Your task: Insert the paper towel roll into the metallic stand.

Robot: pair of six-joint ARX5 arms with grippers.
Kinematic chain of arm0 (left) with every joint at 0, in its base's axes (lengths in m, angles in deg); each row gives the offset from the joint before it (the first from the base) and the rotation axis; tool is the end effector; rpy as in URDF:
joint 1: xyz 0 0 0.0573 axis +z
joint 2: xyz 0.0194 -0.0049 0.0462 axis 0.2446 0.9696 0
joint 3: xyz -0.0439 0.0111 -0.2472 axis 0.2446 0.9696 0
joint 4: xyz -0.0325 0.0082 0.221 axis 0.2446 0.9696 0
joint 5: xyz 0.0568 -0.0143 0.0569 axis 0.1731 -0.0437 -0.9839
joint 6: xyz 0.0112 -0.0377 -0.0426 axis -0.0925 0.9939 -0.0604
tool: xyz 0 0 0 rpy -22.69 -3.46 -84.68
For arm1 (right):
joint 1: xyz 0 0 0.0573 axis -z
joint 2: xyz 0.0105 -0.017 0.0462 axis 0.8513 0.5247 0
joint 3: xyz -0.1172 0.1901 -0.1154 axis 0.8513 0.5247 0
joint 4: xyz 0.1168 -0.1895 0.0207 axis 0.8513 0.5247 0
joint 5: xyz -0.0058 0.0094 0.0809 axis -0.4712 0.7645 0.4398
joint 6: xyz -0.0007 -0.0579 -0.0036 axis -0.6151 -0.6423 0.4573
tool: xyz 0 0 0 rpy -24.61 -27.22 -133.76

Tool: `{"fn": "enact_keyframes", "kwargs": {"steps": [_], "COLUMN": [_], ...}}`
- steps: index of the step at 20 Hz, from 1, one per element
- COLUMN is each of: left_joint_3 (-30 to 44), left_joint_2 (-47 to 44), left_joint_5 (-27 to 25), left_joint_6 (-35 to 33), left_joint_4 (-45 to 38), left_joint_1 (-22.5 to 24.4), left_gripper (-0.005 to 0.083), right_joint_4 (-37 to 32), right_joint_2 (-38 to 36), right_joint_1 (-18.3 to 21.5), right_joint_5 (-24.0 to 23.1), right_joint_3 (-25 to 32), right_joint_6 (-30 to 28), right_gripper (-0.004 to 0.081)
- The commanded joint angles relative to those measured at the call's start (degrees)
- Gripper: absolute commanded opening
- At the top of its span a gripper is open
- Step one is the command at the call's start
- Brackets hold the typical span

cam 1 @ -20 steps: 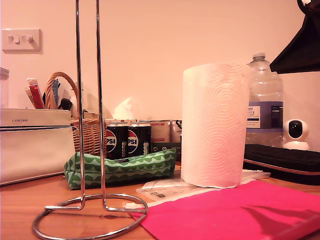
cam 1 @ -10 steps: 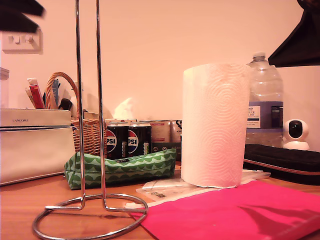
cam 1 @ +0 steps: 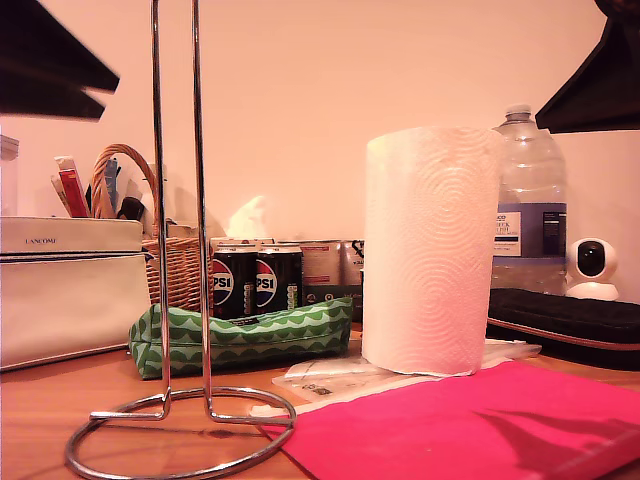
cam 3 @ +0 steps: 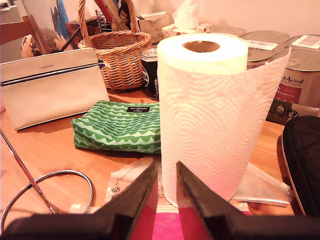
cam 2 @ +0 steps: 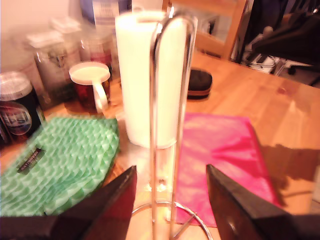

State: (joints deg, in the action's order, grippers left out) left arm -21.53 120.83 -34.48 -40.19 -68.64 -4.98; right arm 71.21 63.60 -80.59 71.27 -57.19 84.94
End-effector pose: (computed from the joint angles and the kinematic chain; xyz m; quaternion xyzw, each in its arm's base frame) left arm 0.1305 -0.0674 0.2327 0.0340 0.1437 -0.4645 0.8732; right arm 0.1276 0.0601 0.2235 -0.0110 0.1188 0.2913 0.9492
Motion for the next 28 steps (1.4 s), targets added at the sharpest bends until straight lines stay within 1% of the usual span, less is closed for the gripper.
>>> {"fn": "enact_keyframes", "kwargs": {"steps": [1, 4, 6, 8, 10, 12, 16, 19, 25, 28], "left_joint_3": [5.4, 11.3, 14.9, 18.1, 20.0, 20.7, 20.8, 20.8, 20.6, 18.8], "left_joint_2": [0.0, 0.0, 0.1, 0.1, 0.3, 1.4, 7.2, 14.0, 28.1, 33.6], "left_joint_5": [0.9, 3.7, 5.2, 5.5, 6.8, 8.5, 8.9, 8.9, 8.8, 8.7], "left_joint_6": [-0.7, -0.8, -0.8, -0.5, 0.0, 0.5, 0.5, 0.6, 1.9, 1.8], "left_joint_4": [-3.7, -12.2, -17.2, -21.2, -23.5, -26.5, -31.2, -36.2, -47.8, -49.7], "left_joint_1": [-0.1, 0.1, 1.0, 2.4, 3.8, 4.2, 4.2, 4.2, 4.2, 4.1], "left_gripper": [0.0395, 0.0395, 0.0395, 0.0395, 0.0395, 0.0395, 0.0396, 0.0395, 0.0396, 0.0396], "right_joint_4": [-0.5, -0.5, -0.5, -0.4, -0.5, -0.7, -0.8, -1.2, -2.4, -2.6], "right_joint_2": [0.3, 0.3, 0.3, 0.3, 0.3, 0.3, 0.3, 0.3, 0.3, 0.2], "right_joint_1": [-0.2, -0.3, -0.3, -0.3, -0.3, -0.3, -0.3, -0.3, -0.3, -0.3], "right_joint_5": [0.2, 0.2, 0.2, 0.2, 0.2, 0.2, 0.3, 1.2, 1.3, 1.3], "right_joint_3": [0.7, 0.7, 0.7, 0.7, 0.7, 0.7, 0.7, 0.7, 0.7, 0.7], "right_joint_6": [0.0, 0.0, 0.0, 0.0, 0.0, 0.0, 0.0, 0.0, 0.0, 0.0], "right_gripper": [0.0096, 0.0096, 0.0096, 0.0095, 0.0095, 0.0095, 0.0095, 0.0095, 0.0095, 0.0095]}}
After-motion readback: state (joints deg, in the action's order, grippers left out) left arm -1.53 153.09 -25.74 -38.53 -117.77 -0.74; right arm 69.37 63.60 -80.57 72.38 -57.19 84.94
